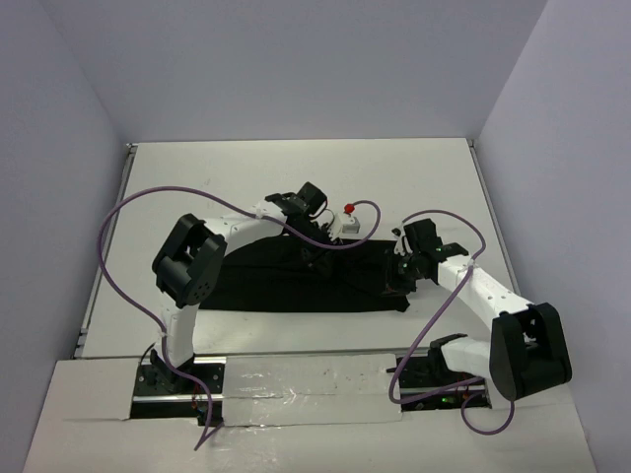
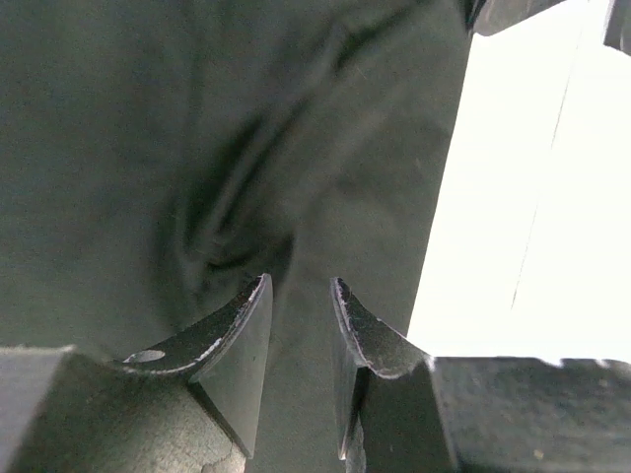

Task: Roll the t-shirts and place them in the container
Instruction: Fold the T-shirt at the center of the board.

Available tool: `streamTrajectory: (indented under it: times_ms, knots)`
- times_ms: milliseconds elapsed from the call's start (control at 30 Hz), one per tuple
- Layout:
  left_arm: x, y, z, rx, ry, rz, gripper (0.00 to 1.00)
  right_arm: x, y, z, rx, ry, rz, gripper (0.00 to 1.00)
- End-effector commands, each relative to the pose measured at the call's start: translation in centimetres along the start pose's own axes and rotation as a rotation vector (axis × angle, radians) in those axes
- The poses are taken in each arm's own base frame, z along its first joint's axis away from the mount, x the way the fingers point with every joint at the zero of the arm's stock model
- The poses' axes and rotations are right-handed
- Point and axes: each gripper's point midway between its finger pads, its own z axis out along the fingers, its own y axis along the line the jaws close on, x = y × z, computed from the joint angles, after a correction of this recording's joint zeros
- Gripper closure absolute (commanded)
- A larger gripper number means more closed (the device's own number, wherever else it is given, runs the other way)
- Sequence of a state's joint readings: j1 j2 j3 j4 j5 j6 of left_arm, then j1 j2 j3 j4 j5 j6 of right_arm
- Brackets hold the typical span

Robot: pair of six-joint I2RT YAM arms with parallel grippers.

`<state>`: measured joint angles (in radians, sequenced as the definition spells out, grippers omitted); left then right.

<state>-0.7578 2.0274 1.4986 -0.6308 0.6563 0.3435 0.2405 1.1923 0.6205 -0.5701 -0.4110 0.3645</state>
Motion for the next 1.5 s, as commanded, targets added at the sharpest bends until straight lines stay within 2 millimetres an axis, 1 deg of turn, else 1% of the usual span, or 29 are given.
streamTrajectory:
  times_ms: [0, 33, 100, 133, 200, 267, 300, 333, 400, 433, 467, 500, 533, 600, 633, 700, 733, 800, 867, 900, 933, 1033, 1067, 1167, 1200, 1267, 1367, 1400, 1467]
  knots:
    - [0.3, -2.6, -1.2, 0.085, 0.001, 0.090, 0.62, 0.5, 1.7, -1.0, -0.049, 0.055, -0.045, 0.74]
    - [0.4, -2.5, -1.4, 0.084, 0.009, 0.112, 0.62, 1.2, 1.7, -1.3, -0.047, 0.089, -0.043, 0.70]
    - [0.4, -2.8, -1.8, 0.093, 0.016, 0.144, 0.61, 1.4, 1.9, -2.0, -0.044, 0.110, -0.070, 0.64]
    - [0.7, -2.9, -2.1, 0.101, 0.026, 0.162, 0.61, 2.0, 1.9, -2.5, -0.034, 0.141, -0.065, 0.58]
    - [0.8, -2.6, -2.6, 0.097, 0.029, 0.186, 0.60, 2.8, 2.1, -3.3, -0.039, 0.172, -0.074, 0.53]
    - [0.7, -2.2, -3.1, 0.081, 0.027, 0.186, 0.60, 2.0, 3.2, -4.3, -0.070, 0.137, -0.102, 0.53]
    - [0.6, -2.2, -3.4, 0.080, 0.019, 0.184, 0.61, 0.7, 3.9, -5.2, -0.080, 0.064, -0.123, 0.53]
    - [0.6, -1.8, -3.9, 0.077, 0.004, 0.167, 0.60, -1.4, 4.8, -6.2, -0.083, -0.022, -0.147, 0.55]
    - [-0.7, -1.6, -4.9, 0.074, -0.060, 0.148, 0.60, -4.5, 5.2, -6.9, -0.049, -0.158, -0.137, 0.63]
    - [-1.0, -0.9, -5.6, 0.050, -0.084, 0.096, 0.60, -6.7, 5.9, -6.9, -0.066, -0.244, -0.149, 0.77]
    - [-1.5, -0.6, -6.1, 0.018, -0.102, 0.088, 0.60, -7.6, 6.0, -6.5, -0.068, -0.273, -0.140, 0.84]
    - [-2.4, 0.5, -6.4, -0.038, -0.134, 0.094, 0.60, -8.5, 5.8, -5.9, -0.054, -0.295, -0.126, 0.88]
    - [-2.1, 1.9, -6.7, -0.122, -0.123, 0.040, 0.60, -9.5, 5.5, -4.7, -0.040, -0.300, -0.117, 0.94]
    - [-2.6, 3.6, -7.8, -0.207, -0.153, 0.010, 0.60, -10.9, 5.1, -3.3, -0.024, -0.311, -0.110, 0.97]
    - [-2.2, 4.8, -8.2, -0.274, -0.149, -0.056, 0.60, -10.7, 4.5, -1.7, -0.010, -0.273, -0.094, 0.98]
    - [-1.7, 6.8, -9.6, -0.358, -0.162, -0.124, 0.60, -11.0, 4.6, -0.4, -0.021, -0.260, -0.097, 0.99]
    - [-1.3, 7.6, -10.1, -0.398, -0.163, -0.176, 0.60, -10.5, 4.1, 1.0, -0.005, -0.223, -0.093, 0.99]
    - [0.5, 10.2, -11.6, -0.508, -0.147, -0.256, 0.60, -10.2, 3.9, 2.1, 0.009, -0.198, -0.100, 1.00]
    - [2.5, 12.1, -12.5, -0.581, -0.135, -0.319, 0.60, -9.5, 3.3, 3.5, 0.031, -0.177, -0.092, 1.00]
    - [3.0, 12.5, -12.7, -0.593, -0.135, -0.334, 0.60, -9.4, 3.2, 3.9, 0.030, -0.173, -0.087, 1.00]
    - [3.9, 12.7, -12.5, -0.596, -0.125, -0.346, 0.60, -9.1, 3.2, 4.2, 0.026, -0.166, -0.081, 1.00]
    - [5.2, 13.0, -12.7, -0.606, -0.111, -0.363, 0.60, -7.8, 3.3, 4.9, 0.026, -0.132, -0.081, 1.00]
    - [5.5, 13.1, -13.0, -0.612, -0.110, -0.368, 0.60, -6.8, 3.8, 5.1, 0.016, -0.118, -0.092, 1.00]
    - [6.5, 13.5, -13.1, -0.627, -0.092, -0.383, 0.60, -5.2, 4.7, 5.3, -0.007, -0.099, -0.094, 1.00]
    - [6.8, 13.7, -13.3, -0.633, -0.091, -0.391, 0.60, -4.1, 4.4, 5.7, 0.000, -0.078, -0.088, 1.00]
    - [7.2, 14.1, -13.6, -0.642, -0.090, -0.411, 0.60, -2.5, 4.4, 6.0, -0.002, -0.054, -0.085, 1.00]
    - [7.2, 14.4, -14.2, -0.649, -0.099, -0.412, 0.60, -1.4, 4.2, 5.8, 0.022, -0.052, -0.080, 1.00]
    - [7.3, 14.5, -14.3, -0.654, -0.096, -0.410, 0.60, -1.2, 4.7, 5.5, 0.017, -0.062, -0.094, 1.00]
    - [7.3, 14.7, -14.6, -0.663, -0.093, -0.400, 0.60, -0.8, 4.8, 5.4, 0.030, -0.064, -0.101, 1.00]
